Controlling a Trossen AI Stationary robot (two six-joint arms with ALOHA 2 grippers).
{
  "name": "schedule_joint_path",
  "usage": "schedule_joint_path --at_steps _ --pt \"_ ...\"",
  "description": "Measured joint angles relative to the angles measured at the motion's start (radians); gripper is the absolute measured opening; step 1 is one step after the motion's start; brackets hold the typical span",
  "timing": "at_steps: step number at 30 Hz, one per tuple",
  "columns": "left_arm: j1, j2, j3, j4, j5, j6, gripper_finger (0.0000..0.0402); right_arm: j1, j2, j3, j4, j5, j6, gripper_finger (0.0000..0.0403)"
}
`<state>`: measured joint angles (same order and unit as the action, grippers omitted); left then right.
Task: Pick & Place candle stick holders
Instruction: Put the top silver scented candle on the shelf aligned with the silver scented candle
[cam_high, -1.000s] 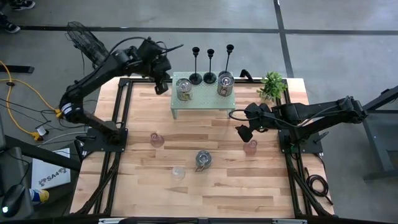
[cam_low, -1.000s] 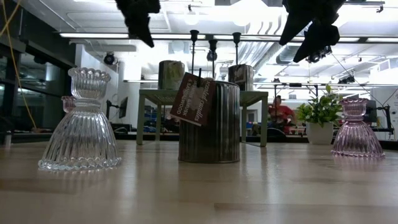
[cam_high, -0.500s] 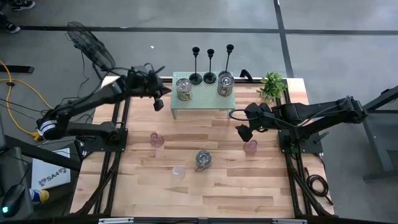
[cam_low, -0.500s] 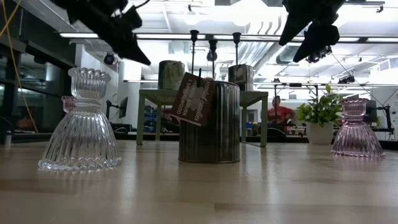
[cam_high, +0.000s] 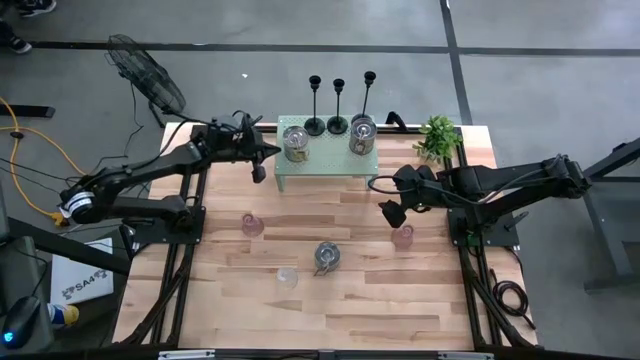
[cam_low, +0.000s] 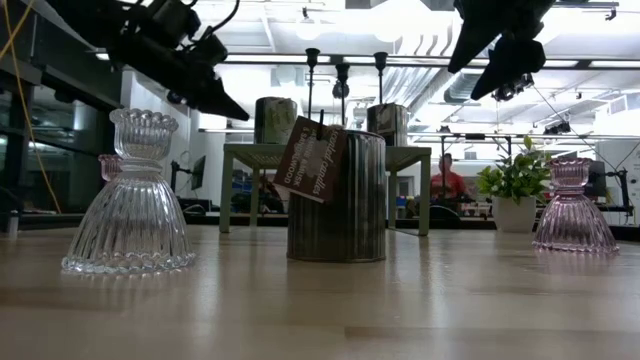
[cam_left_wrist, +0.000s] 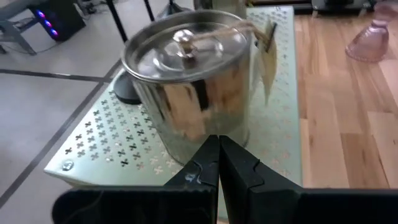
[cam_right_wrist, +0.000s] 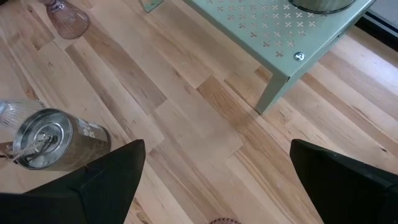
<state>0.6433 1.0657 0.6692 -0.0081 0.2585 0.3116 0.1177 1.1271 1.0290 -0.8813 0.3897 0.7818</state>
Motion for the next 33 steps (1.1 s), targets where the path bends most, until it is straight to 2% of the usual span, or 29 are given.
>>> schedule_joint_path --at_steps 6,15,27,33 --pt "0.0 0.027 -0.002 0.085 0.0 -0.003 0.0 0.0 0.0 0.0 0.004 0.0 0.002 0.0392" --pt "-0.002 0.138 -0.002 0.195 0.0 -0.042 0.0 0.0 0.0 0.0 0.005 0.0 0.003 0.0392" --pt "-0.004 0.243 -0.002 0.369 0.065 -0.084 0.0 0.0 0.0 0.0 0.006 0.001 0.003 0.0392" --pt "-0.042 0.274 -0.002 0.424 0.076 -0.084 0.0 0.0 0.0 0.0 0.006 0.004 0.003 0.0392"
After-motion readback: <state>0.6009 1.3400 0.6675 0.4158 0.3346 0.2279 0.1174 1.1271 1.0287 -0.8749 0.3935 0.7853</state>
